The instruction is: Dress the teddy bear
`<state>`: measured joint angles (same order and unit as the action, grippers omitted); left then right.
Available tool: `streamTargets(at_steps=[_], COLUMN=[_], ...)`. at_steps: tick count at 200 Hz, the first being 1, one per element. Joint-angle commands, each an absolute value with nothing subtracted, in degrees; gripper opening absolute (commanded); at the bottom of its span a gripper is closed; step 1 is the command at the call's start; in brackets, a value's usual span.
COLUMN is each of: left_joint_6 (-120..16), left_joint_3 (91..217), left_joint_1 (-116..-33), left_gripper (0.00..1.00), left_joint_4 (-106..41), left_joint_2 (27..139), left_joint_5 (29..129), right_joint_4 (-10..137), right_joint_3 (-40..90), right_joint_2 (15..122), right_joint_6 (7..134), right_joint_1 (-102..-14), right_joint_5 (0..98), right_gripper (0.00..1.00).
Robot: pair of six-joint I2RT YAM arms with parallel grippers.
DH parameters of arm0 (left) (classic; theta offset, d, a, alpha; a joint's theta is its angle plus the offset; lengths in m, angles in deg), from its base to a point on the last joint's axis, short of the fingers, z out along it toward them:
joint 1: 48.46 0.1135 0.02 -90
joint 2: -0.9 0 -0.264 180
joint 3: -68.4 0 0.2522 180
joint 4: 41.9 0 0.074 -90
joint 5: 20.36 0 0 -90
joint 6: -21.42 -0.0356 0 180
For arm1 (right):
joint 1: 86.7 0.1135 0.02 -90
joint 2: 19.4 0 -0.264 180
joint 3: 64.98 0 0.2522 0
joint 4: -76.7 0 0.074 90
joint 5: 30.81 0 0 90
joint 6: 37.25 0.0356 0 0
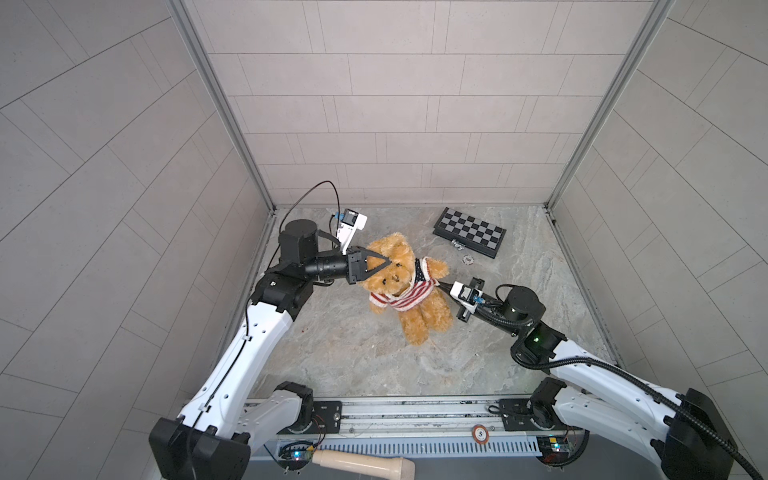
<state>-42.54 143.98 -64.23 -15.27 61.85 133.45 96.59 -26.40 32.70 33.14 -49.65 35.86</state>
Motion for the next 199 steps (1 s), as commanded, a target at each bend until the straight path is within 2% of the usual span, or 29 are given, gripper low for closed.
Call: streamTargets(at_steps=[1,61,75,95,119,154,199], left_joint_6=[-43.5,-41.2,-41.2,-44.5,-49.4,-55.3,-55.3], left_joint_3=[145.8,144.8,144.4,145.0,145.8,147.3,148.4], left_joint_1=[-63.7,-63.6,-63.8,-65.0,-65.7,-65.6,-65.7], left_gripper=[0.0,0.0,0.0,0.0,0.0,0.0,0.0], left_joint_4=[-17.2,-20.3,-20.2,-16.7,-11.5,-6.3,-7.8], left_joint_2=[60.0,59.8,60.0,60.8,61.8,62.9,63.9], left_joint_5=[134.6,134.1,133.9,132.9,131.3,127.7,127.9], right_joint_4=[100.5,97.1,96.0,93.9,95.6,84.7,86.4], right_joint_3=[-28.1,-26.7,-25.6,-23.6,-23.4,-18.9,-16.6], right_joint_2=[31.6,33.2,32.9,32.7,29.2,23.2,28.1], right_joint_6=[35.3,33.8,33.6,33.0,34.7,34.1,35.0], right_joint_1=[-50.1,-49.7,-48.8,-47.6,-47.7,-47.6,-47.6], right_joint_5=[39.3,31.7,30.5,30.2,31.8,37.1,36.3], right_gripper=[0.0,0.0,0.06,0.27,0.39,0.43,0.5])
